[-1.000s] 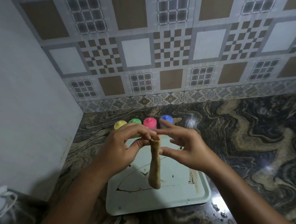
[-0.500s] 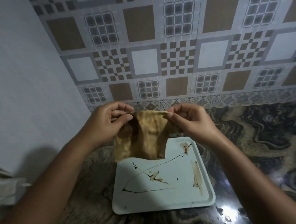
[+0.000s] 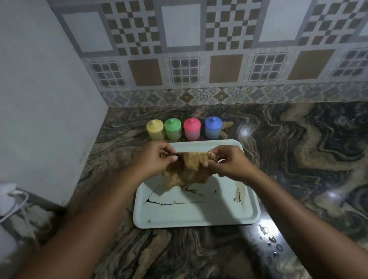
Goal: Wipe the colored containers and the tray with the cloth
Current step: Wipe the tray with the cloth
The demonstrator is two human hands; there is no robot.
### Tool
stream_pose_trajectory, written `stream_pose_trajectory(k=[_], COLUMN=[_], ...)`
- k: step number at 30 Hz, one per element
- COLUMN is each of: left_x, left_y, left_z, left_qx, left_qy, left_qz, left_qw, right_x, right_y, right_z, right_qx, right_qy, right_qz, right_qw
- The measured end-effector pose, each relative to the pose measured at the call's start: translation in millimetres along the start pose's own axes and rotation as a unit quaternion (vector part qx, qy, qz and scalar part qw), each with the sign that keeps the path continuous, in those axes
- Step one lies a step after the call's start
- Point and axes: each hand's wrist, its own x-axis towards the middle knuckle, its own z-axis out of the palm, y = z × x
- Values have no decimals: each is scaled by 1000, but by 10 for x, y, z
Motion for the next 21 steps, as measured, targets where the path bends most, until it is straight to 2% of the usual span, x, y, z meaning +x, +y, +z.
stream_pose_trajectory(k=[6, 9, 11, 13, 15, 18, 21], left_x=[258, 258, 187, 48, -95, -234, -321], left_y=[-65, -146, -271, -407, -573, -891, -1194], left_z=[152, 285, 375, 446, 475, 405, 373], left_qx=[-27, -24, 14, 54, 40, 26, 96], left_qy=[110, 115, 43, -34, -9, 113, 121], left_qz=[50, 52, 48, 38, 33, -24, -127], left_qw=[992, 992, 998, 997, 999, 993, 980], right_x=[378, 426, 396, 300, 183, 112, 217], right_y=[89, 195, 325, 401, 414, 399, 428], right_z=[-31, -16, 17, 51, 79, 177, 418], right_qx=[-82, -136, -190, -241, -256, -240, -255], right_qy=[87, 99, 50, -40, -78, -48, -15], right_qz=[-58, -84, -76, -58, -64, -73, -49], right_qw=[991, 982, 978, 968, 962, 967, 966])
